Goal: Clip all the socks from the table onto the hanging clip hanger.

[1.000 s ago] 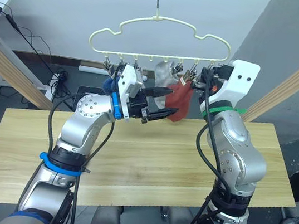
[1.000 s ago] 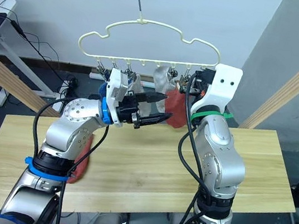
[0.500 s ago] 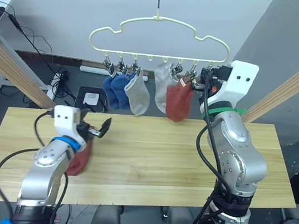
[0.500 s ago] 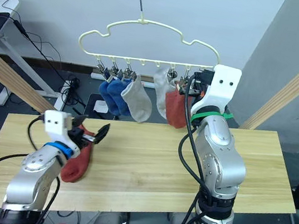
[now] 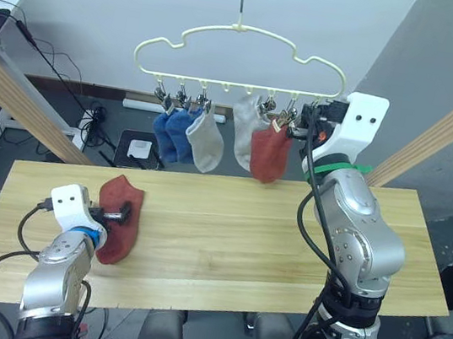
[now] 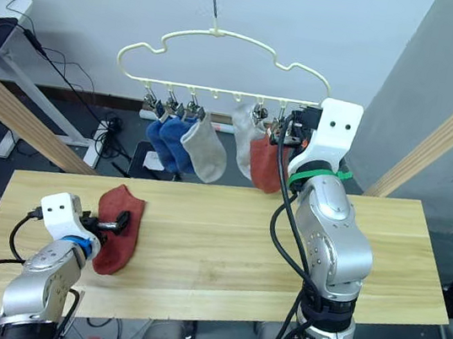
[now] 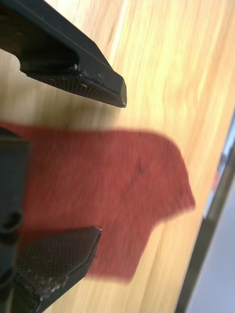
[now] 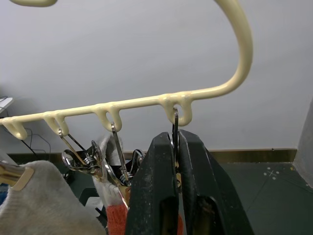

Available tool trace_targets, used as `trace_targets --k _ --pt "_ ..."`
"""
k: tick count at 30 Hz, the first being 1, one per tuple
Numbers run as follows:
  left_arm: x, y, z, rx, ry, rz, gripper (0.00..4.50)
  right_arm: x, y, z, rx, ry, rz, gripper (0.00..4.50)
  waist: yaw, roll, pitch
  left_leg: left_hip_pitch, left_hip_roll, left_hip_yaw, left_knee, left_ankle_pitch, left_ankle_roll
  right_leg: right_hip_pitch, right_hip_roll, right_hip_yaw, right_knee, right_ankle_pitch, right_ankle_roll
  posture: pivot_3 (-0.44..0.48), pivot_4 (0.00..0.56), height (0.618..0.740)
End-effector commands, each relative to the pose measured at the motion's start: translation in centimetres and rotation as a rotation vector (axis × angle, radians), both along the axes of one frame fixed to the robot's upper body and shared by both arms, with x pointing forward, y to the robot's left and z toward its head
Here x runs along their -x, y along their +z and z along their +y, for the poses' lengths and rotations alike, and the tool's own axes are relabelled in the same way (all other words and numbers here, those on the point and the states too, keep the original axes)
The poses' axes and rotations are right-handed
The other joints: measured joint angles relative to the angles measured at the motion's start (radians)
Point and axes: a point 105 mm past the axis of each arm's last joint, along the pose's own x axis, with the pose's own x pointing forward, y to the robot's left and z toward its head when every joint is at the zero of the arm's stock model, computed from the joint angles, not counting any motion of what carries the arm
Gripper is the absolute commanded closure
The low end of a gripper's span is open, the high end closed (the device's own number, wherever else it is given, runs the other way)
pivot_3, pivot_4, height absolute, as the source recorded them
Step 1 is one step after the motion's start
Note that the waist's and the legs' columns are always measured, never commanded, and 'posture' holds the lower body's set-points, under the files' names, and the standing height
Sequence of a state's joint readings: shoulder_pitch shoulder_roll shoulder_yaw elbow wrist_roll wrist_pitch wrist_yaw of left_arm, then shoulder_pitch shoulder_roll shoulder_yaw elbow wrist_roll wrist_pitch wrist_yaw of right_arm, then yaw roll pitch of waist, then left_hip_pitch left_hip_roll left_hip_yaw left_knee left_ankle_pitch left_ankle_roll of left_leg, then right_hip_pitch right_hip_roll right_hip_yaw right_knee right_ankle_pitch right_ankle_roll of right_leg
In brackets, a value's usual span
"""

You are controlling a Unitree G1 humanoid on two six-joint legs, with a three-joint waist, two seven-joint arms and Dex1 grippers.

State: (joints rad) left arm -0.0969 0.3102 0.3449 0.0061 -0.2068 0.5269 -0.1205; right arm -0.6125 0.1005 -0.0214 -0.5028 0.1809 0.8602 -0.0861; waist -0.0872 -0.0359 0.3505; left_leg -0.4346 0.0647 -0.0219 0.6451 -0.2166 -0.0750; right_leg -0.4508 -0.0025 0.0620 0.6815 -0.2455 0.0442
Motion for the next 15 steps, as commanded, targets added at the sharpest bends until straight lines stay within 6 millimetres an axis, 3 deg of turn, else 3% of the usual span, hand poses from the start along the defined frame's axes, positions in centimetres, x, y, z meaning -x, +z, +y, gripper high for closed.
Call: trace_targets --k 1,9,12,15 --pt "-0.03 -1.02 -0.17 -0.042 -0.027 0.058 0.06 0.68 1.21 0.50 -0.017 0.034 -0.051 4.50 0.000 0.000 0.000 0.000 0.000 0.000 0.000 0.000 0.000 0.000 0.000 0.000 0.000 0.000 0.000 -0.141 0.327 0.740" --pt "-0.19 -1.86 -0.98 -0.022 -0.061 0.100 0.06 0.74 1.27 0.64 -0.018 0.038 -0.053 4.50 0.000 0.000 0.000 0.001 0.000 0.000 0.000 0.000 0.000 0.000 0.000 0.000 0.000 0.000 0.000 -0.146 0.326 0.740" --pt "-0.09 -1.96 -0.83 -0.017 -0.057 0.106 0.59 0.72 1.38 0.63 -0.020 0.036 -0.057 4.50 0.000 0.000 0.000 0.001 0.000 0.000 0.000 0.000 0.000 0.000 0.000 0.000 0.000 0.000 0.000 -0.146 0.327 0.740" --pt "-0.02 -1.99 -0.77 -0.017 -0.058 0.108 1.42 0.73 1.40 0.63 -0.019 0.036 -0.059 4.50 -0.001 0.000 0.000 0.001 0.000 0.000 0.000 0.000 0.000 0.000 0.000 0.000 0.000 0.000 0.000 -0.146 0.327 0.740"
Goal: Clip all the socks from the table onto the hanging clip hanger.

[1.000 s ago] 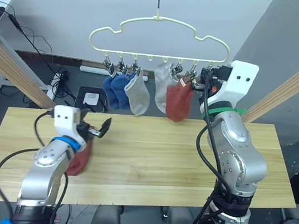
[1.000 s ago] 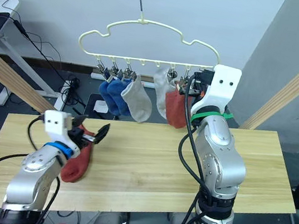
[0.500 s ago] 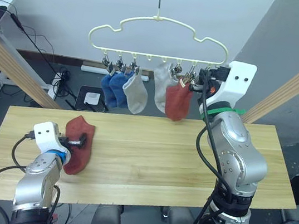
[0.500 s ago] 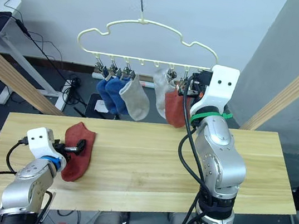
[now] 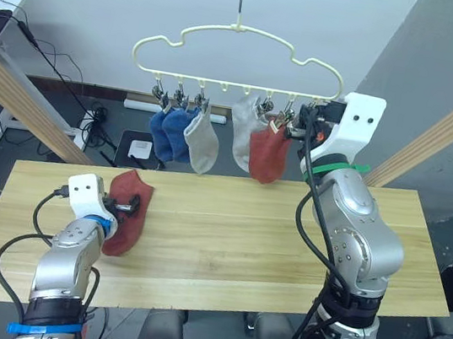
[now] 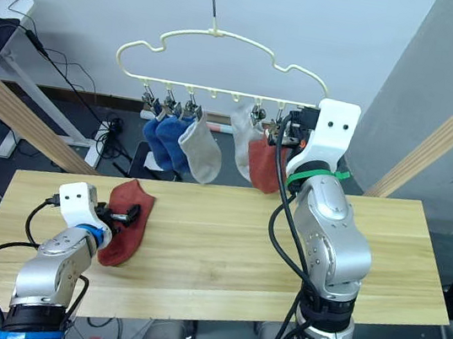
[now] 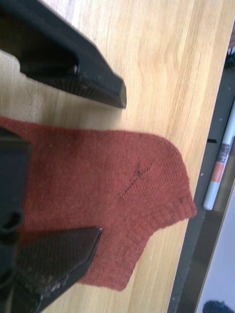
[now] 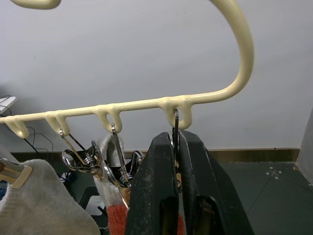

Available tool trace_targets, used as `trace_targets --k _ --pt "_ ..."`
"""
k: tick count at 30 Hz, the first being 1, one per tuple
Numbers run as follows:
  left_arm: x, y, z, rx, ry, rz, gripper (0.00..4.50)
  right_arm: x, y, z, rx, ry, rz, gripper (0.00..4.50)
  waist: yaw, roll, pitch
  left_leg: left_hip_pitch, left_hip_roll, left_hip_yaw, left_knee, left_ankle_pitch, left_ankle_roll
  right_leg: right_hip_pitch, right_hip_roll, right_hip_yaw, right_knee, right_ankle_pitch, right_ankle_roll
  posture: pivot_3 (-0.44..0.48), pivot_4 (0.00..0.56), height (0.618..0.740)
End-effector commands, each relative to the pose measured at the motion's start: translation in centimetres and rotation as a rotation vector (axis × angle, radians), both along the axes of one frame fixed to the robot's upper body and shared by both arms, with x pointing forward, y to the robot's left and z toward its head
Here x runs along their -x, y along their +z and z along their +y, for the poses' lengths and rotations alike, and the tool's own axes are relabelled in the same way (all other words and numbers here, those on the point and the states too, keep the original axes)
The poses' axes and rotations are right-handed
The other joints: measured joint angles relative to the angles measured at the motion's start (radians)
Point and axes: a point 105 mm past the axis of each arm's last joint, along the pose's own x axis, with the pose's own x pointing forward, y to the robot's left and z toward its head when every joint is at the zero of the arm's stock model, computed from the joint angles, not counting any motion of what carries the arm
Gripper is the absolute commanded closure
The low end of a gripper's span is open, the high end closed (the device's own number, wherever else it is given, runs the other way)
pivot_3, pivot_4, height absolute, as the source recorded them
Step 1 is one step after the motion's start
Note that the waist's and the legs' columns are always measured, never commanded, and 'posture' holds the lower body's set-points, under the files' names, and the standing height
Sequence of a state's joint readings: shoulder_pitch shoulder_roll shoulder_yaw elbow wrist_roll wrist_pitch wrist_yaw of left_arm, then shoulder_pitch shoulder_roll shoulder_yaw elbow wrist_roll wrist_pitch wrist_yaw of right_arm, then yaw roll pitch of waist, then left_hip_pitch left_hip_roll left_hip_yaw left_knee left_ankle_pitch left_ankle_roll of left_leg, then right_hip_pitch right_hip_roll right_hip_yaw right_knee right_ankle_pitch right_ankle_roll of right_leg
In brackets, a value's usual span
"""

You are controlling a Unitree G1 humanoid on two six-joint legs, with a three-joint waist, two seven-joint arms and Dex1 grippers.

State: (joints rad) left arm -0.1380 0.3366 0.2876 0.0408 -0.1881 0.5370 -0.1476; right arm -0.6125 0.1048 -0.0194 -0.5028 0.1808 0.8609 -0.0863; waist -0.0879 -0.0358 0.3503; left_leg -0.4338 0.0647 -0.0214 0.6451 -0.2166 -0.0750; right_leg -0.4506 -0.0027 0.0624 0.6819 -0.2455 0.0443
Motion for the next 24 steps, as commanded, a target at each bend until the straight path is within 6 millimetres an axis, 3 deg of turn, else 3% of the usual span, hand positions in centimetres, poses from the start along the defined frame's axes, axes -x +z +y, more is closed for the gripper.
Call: trace_targets --k 1,9,11,12,17,24 --pt "1.1 -2.0 0.4 0.007 0.014 0.085 1.72 0.7 1.4 0.5 -0.017 0.032 -0.061 4.50 0.000 0.000 0.000 0.000 0.000 0.000 0.000 0.000 0.000 0.000 0.000 0.000 0.000 0.000 0.000 -0.146 0.327 0.740" --pt "1.6 -2.5 0.8 0.025 0.033 0.096 4.05 0.7 1.7 0.5 0.003 0.030 -0.079 4.50 -0.003 0.000 0.000 0.001 0.000 0.000 0.000 0.000 0.000 0.000 0.000 0.001 0.000 0.000 0.000 -0.146 0.327 0.740" --pt "1.2 -1.9 -0.6 0.028 -0.063 0.059 4.49 0.8 1.7 0.5 0.005 0.030 -0.080 4.50 -0.003 0.000 0.000 0.001 0.000 0.001 0.000 0.000 0.000 0.000 0.000 0.001 0.000 0.000 0.000 -0.146 0.327 0.740" --pt "1.0 -1.5 -1.3 0.022 -0.113 0.039 4.49 0.8 1.7 0.5 0.004 0.029 -0.081 4.50 -0.003 0.000 0.000 0.001 0.000 0.001 0.000 0.000 0.000 0.000 0.000 0.001 0.000 0.000 0.000 -0.146 0.327 0.740" --pt "0.2 3.6 -10.5 -0.128 -0.760 -0.219 4.49 0.7 1.8 0.1 -0.002 0.011 -0.081 4.50 0.006 0.000 0.000 0.000 0.000 0.001 -0.001 0.000 0.000 -0.001 0.000 0.000 -0.001 0.000 0.000 -0.151 0.331 0.740" --pt "0.3 8.8 -19.1 -0.086 -1.220 -0.430 4.49 0.7 2.2 -0.3 -0.014 -0.002 -0.088 4.50 0.001 0.000 0.000 -0.001 0.000 0.002 -0.001 0.000 0.000 -0.001 0.000 0.001 -0.002 0.000 0.000 -0.172 0.330 0.740"
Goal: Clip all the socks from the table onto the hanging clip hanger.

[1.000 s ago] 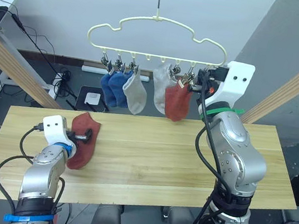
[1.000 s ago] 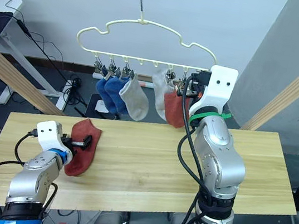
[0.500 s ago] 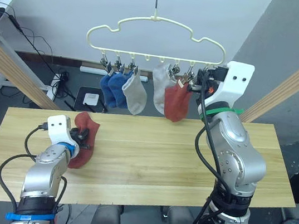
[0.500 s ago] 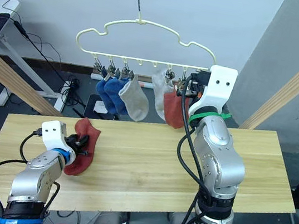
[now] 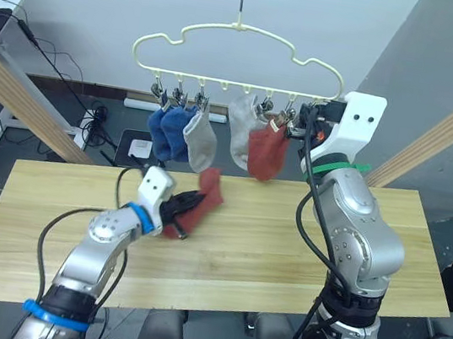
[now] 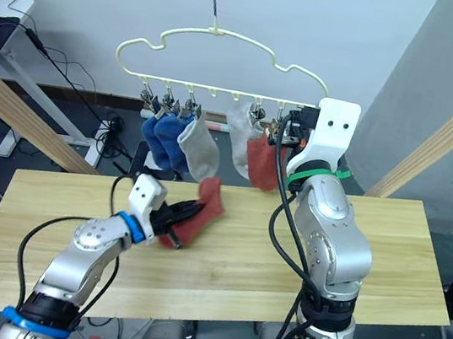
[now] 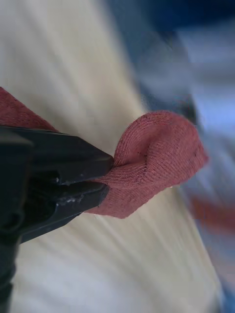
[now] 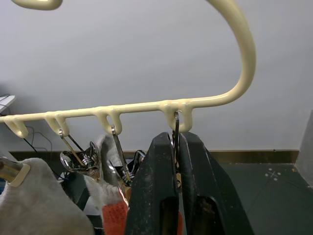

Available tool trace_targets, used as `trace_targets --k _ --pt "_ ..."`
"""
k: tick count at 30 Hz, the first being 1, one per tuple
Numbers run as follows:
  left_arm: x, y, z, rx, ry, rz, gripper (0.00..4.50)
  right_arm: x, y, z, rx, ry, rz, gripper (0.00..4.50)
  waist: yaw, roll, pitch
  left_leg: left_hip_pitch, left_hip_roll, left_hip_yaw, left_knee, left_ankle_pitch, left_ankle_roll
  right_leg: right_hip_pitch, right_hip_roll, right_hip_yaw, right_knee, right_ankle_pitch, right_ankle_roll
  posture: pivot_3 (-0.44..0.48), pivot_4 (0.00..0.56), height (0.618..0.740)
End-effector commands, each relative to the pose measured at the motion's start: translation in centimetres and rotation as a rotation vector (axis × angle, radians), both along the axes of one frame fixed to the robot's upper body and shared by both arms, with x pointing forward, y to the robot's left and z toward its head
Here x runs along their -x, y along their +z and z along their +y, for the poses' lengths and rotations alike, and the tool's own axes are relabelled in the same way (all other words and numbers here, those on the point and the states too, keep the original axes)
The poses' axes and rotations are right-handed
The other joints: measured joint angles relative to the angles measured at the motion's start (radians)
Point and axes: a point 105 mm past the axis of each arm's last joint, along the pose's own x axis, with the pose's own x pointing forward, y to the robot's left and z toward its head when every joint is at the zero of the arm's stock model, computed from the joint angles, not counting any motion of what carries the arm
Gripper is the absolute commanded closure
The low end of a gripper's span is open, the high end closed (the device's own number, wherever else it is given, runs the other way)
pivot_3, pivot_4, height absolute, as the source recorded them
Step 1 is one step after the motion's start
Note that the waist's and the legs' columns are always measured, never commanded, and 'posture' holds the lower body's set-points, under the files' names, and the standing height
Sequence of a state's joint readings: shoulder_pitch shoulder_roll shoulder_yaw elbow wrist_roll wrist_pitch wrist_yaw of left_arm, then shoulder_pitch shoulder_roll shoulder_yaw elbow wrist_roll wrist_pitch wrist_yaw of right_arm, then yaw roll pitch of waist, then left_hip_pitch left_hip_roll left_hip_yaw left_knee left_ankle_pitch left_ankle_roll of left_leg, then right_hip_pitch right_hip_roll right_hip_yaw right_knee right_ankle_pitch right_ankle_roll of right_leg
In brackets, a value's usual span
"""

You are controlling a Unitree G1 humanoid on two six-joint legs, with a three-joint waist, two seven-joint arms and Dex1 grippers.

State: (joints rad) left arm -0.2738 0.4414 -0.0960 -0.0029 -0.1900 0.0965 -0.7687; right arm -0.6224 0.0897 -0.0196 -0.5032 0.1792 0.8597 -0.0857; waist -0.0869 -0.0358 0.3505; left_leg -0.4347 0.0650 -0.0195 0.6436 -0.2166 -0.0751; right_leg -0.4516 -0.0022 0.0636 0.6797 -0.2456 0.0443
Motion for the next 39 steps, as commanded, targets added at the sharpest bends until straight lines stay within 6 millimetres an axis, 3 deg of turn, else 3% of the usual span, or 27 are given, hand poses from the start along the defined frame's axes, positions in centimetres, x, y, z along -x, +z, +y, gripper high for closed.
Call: trace_targets --k 1,4,10,16,39 --pt "0.2 2.9 -4.3 0.072 -0.186 -0.062 4.49 0.8 2.0 -0.2 -0.029 0.001 -0.077 4.50 -0.001 0.000 0.000 0.000 0.000 0.000 0.000 0.000 0.000 0.000 0.000 0.000 0.000 0.000 0.000 -0.178 0.330 0.740" --pt "0.5 5.2 -8.6 0.119 -0.304 -0.116 4.49 0.9 2.4 -0.5 -0.038 -0.010 -0.081 4.50 -0.002 0.000 0.000 -0.001 -0.001 0.000 0.001 0.000 0.000 0.000 0.000 0.001 0.000 0.000 0.000 -0.183 0.330 0.740" --pt "0.3 5.8 -10.7 0.166 -0.310 -0.118 4.49 0.9 2.5 -0.5 -0.038 -0.012 -0.078 4.50 -0.025 0.000 0.000 0.000 0.000 -0.001 0.000 0.000 0.001 0.000 0.001 0.001 0.000 0.000 0.000 -0.187 0.329 0.740" --pt "-2.3 6.2 -10.8 0.267 -0.174 -0.043 4.49 0.9 2.7 -0.6 -0.040 -0.017 -0.082 4.50 -0.025 0.000 0.000 -0.001 -0.001 -0.001 0.002 0.000 0.001 0.000 0.000 0.001 0.000 0.000 0.001 -0.198 0.329 0.740" --pt "-2.1 9.2 -10.9 0.568 -0.161 0.150 4.49 0.9 2.6 -0.4 -0.033 -0.008 -0.082 4.50 -0.027 0.000 0.000 -0.001 -0.001 -0.001 0.001 0.000 0.001 0.000 0.000 0.000 0.000 0.000 0.001 -0.198 0.317 0.740"
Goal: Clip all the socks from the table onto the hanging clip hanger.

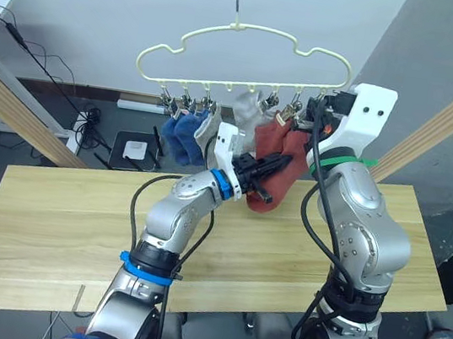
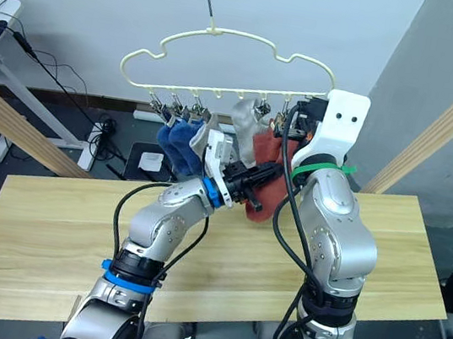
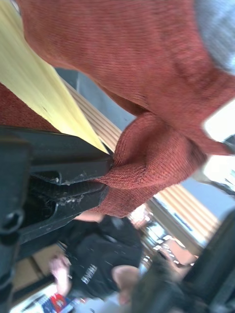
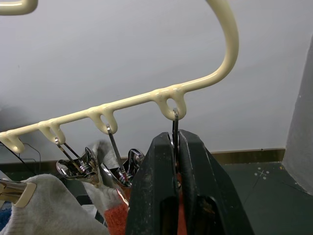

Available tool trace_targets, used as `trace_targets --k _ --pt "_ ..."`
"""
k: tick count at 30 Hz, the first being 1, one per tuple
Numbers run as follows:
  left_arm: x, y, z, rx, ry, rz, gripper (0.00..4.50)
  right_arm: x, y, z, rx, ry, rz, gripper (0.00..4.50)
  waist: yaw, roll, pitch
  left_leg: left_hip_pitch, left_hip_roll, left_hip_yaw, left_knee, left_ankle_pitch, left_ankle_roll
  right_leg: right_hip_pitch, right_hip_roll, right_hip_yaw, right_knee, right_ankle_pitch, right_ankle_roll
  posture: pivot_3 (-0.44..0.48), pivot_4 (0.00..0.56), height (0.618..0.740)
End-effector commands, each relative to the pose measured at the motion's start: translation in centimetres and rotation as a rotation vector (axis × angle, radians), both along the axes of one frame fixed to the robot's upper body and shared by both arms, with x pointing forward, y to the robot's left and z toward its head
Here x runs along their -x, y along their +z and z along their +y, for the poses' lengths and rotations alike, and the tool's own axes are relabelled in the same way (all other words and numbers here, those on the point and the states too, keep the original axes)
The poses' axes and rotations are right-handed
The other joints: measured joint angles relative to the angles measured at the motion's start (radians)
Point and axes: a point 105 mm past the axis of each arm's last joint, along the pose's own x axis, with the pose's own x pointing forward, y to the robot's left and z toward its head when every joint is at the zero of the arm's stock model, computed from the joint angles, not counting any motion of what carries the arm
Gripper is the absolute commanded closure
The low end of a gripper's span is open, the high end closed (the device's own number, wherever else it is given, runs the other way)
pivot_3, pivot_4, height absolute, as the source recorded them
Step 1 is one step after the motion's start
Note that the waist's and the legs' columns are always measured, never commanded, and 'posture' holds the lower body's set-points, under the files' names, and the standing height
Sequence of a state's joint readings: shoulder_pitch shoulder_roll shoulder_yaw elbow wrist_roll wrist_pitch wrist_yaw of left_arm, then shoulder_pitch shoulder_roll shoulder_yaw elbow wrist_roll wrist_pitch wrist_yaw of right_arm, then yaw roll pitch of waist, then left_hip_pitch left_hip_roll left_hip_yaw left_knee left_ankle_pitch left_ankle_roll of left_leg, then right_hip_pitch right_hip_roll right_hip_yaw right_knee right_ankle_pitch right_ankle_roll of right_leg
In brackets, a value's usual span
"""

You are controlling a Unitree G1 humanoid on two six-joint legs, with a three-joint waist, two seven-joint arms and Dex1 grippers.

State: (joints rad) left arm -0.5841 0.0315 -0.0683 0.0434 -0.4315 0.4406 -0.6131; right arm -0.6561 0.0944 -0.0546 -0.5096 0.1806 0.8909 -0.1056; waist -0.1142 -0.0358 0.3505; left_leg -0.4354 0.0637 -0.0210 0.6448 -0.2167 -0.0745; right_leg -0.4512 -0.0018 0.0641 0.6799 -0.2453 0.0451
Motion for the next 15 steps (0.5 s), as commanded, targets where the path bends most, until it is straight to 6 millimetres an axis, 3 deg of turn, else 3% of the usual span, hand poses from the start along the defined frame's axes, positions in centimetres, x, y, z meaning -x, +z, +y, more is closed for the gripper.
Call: trace_targets --k 1,15 --pt "0.4 1.6 -0.1 0.044 -0.005 -0.033 4.49 1.1 1.8 0.3 -0.013 0.023 -0.082 4.50 0.000 0.000 0.000 0.000 0.000 0.000 0.000 0.000 0.000 0.000 0.000 0.000 0.000 0.000 0.000 -0.198 0.317 0.740" --pt "0.4 2.9 -0.5 0.091 -0.012 -0.035 4.49 1.1 1.5 0.6 -0.012 0.038 -0.070 4.50 0.000 0.000 0.000 0.000 0.000 0.000 0.000 0.000 0.000 0.000 0.000 0.000 0.000 0.000 0.000 -0.194 0.315 0.740"
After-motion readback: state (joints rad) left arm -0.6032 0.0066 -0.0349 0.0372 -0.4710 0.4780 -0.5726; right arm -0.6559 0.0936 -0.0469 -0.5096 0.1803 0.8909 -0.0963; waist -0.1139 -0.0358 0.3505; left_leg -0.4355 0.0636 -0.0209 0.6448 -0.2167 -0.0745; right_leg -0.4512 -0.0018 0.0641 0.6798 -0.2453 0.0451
